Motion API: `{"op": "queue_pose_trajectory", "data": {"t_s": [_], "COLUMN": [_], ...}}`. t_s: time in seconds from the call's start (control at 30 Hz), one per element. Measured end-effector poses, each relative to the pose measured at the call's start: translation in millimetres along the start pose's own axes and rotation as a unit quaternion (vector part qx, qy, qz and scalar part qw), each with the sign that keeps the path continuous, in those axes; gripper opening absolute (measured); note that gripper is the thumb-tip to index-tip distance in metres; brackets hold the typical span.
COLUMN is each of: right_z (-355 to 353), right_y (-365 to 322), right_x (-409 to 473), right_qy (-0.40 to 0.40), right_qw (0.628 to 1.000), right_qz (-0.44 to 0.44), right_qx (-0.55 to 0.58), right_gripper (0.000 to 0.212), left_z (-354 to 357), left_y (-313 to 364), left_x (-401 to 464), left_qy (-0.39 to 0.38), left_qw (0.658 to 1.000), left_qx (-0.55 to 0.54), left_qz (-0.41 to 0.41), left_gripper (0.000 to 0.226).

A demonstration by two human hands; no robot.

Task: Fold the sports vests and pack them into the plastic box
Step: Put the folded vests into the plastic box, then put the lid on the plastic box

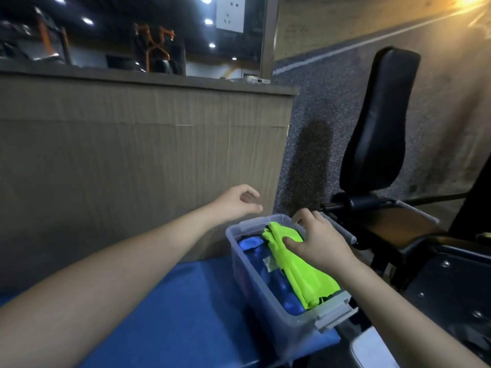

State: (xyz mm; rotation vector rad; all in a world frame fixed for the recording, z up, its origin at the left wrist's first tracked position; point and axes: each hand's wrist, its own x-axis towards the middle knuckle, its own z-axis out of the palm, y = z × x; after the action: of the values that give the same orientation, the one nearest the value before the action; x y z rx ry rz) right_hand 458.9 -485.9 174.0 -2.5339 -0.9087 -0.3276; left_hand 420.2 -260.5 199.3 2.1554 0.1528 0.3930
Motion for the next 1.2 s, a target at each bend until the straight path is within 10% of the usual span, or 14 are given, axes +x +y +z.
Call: {"op": "queue_pose_trajectory", "data": {"t_s": [0.6,1.2], "right_z": [-71,-35], "right_y": [-93,-29], "right_x": [126,17], "right_qy": [0.088,0.078], "right_qw": [0.993,0.995], "right_qz": [-0.047,-0.003], "right_qx": [0.06,0.061], "right_gripper": [0.053,0.049], "left_z": [-181,-44], "left_y": [64,25], "left_x": [-25,-50], "left_qy": [0.171,0.066], "left_qw": [0.975,0.995], "left_qx": [0.119,0.046], "left_qz": [0.082,0.065], "left_gripper": [0.023,0.025]}}
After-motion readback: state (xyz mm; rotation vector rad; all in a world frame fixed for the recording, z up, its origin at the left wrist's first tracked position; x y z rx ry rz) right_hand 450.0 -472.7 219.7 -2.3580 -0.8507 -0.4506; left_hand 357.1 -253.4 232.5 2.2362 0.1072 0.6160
